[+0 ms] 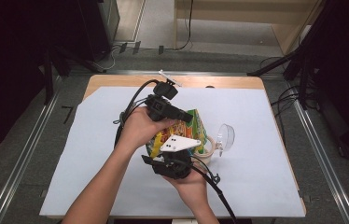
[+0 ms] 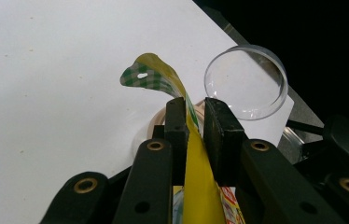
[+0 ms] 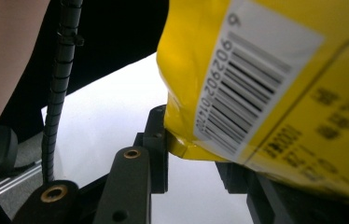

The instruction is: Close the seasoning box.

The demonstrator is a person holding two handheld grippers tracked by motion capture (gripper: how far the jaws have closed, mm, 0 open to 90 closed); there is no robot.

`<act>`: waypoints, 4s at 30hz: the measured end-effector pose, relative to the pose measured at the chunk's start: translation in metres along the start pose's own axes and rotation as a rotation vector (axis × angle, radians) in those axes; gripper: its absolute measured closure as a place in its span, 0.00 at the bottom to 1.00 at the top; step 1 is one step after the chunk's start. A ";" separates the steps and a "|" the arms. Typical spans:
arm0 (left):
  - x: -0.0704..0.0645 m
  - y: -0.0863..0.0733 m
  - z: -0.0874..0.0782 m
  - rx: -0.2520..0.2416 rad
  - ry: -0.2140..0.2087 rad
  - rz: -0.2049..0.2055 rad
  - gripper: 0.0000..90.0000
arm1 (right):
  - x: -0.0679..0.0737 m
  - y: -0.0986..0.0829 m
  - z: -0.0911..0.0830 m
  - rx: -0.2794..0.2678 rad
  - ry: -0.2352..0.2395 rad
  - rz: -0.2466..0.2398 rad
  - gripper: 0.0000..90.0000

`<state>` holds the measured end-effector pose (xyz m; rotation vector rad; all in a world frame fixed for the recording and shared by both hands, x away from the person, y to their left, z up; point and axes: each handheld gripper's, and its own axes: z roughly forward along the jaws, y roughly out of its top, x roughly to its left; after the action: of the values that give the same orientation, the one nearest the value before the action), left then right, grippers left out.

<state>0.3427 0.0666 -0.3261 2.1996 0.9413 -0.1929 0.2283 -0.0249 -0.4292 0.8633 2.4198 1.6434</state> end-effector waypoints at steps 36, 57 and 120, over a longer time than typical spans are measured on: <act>-0.004 0.001 0.002 0.004 0.011 0.003 0.90 | 0.000 -0.004 -0.003 -0.036 -0.004 0.019 0.78; -0.003 0.001 0.002 0.002 0.003 -0.003 0.90 | 0.000 -0.004 -0.003 -0.033 -0.008 0.003 0.78; -0.005 0.003 0.002 0.022 0.010 0.005 0.89 | 0.003 -0.001 -0.004 -0.021 -0.018 0.002 0.77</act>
<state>0.3416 0.0608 -0.3241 2.2246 0.9433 -0.1905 0.2240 -0.0273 -0.4281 0.8735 2.3863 1.6516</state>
